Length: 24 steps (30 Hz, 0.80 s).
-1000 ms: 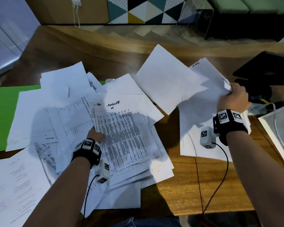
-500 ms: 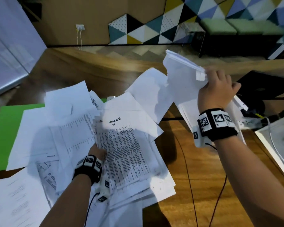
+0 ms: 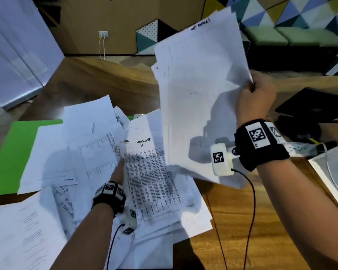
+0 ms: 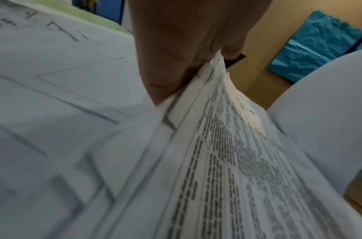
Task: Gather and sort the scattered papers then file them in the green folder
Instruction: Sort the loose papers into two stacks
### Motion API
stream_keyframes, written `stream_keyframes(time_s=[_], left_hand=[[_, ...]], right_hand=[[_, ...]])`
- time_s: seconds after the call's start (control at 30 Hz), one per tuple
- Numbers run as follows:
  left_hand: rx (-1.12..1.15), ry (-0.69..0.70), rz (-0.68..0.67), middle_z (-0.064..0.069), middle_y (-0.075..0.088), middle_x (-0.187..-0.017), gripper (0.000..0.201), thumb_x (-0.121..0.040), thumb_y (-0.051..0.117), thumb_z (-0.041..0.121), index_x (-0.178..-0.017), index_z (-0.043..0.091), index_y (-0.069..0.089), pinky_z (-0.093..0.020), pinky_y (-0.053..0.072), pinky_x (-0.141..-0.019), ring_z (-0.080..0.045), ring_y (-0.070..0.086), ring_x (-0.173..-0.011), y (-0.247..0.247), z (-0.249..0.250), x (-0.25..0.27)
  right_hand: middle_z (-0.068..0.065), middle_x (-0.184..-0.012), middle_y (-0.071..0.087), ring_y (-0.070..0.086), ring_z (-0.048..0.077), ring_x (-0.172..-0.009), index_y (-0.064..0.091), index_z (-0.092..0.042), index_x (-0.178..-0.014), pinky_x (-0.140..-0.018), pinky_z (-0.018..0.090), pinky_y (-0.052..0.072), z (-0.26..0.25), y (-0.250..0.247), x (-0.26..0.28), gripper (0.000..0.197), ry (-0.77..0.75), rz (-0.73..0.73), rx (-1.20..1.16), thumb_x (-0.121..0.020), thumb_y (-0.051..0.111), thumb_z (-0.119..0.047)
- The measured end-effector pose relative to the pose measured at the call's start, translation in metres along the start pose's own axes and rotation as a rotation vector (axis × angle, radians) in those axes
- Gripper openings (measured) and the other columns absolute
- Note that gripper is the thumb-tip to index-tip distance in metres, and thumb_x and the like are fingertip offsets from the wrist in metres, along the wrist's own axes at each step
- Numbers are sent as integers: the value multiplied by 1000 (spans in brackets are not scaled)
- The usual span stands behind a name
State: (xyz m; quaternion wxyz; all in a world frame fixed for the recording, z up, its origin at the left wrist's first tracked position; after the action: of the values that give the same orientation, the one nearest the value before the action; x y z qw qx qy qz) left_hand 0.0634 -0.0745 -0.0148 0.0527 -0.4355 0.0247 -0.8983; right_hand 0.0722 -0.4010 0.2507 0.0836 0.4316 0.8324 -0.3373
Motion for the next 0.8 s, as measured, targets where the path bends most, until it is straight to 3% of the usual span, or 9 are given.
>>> stream_keyframes(time_s=[0.07, 0.13, 0.2, 0.33, 0.4, 0.47, 0.57, 0.7, 0.8], left_hand=[[147, 7, -43, -11, 31, -153, 82, -88, 30, 70, -148, 15, 28, -44, 30, -111, -32, 33, -139, -1, -1, -3], [269, 43, -74, -11, 54, -132, 68, -92, 30, 63, -142, 17, 40, -37, 45, -93, -32, 53, -117, 0, 0, 0], [308, 46, -96, -10, 59, -121, 57, -92, 30, 63, -131, 26, 46, -33, 43, -86, -30, 56, -107, -1, 1, -1], [312, 54, -187, -14, 59, -128, 66, -86, 47, 63, -129, 15, 56, -42, 43, -100, -29, 59, -109, -4, 1, -1], [198, -25, -166, -11, 43, -146, 85, -68, 66, 68, -138, 24, 47, -51, 31, -110, -32, 45, -130, -5, -5, 0], [14, -2, -82, -8, 29, -154, 95, -71, 72, 55, -148, 21, 29, -50, 22, -114, -31, 28, -142, -10, -8, -6], [-206, 85, -45, -14, 38, -149, 109, -59, 83, 40, -147, 7, 28, -45, 33, -110, -32, 39, -135, -11, -5, -7], [-264, 146, 27, -15, 52, -133, 69, -76, 76, 5, -136, 0, 41, -34, 39, -93, -31, 51, -123, -12, -6, -13], [-256, 193, 50, -15, 60, -121, 53, -75, 76, 3, -123, -2, 54, -34, 44, -89, -29, 57, -114, -10, -4, -15]], right_hand=[[21, -93, 63, 60, 35, -97, 66, 3, -101, -68, 22, 32, 27, 22, 10, 28, 151, -98, -16, -89, 42, -1], [16, -84, 61, 61, 34, -95, 67, 3, -96, -69, 25, 37, 64, 53, 27, 27, 282, -247, -43, -88, 41, 1], [15, -82, 63, 60, 30, -91, 68, 1, -91, -66, 25, 39, 105, 85, 55, 25, 427, -453, 34, -92, 42, -2], [23, -124, 61, 59, 34, -112, 61, -4, -125, -86, 33, 46, 155, 117, 117, 35, 575, -675, 184, -94, 44, -7], [21, -134, 55, 52, 38, -121, 53, -5, -133, -97, 37, 44, 160, 122, 141, 39, 633, -741, 203, -96, 38, -4], [21, -135, 52, 50, 38, -123, 43, -7, -138, -97, 37, 43, 158, 128, 158, 43, 653, -803, 203, -95, 37, -2], [19, -137, 47, 48, 35, -124, 26, -11, -146, -89, 30, 41, 156, 141, 172, 61, 634, -873, 129, -89, 39, 9], [16, -135, 44, 44, 34, -127, 34, -13, -141, -102, 36, 39, 151, 156, 181, 64, 463, -934, 134, -81, 40, 11], [14, -139, 36, 37, 35, -128, 28, -17, -144, -105, 42, 34, 154, 165, 186, 60, 359, -1058, 378, -88, 39, -1]])
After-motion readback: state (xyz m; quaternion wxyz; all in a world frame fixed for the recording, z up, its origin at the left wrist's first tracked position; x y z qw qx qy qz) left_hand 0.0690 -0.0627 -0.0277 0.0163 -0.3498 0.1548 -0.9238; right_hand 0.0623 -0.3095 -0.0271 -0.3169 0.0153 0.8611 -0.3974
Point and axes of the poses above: each hand's wrist, its own x-axis away from the middle knuckle, its own y-axis out of the palm, z = x × y, the point moved 4 cm from there along -x, towards the middle knuckle
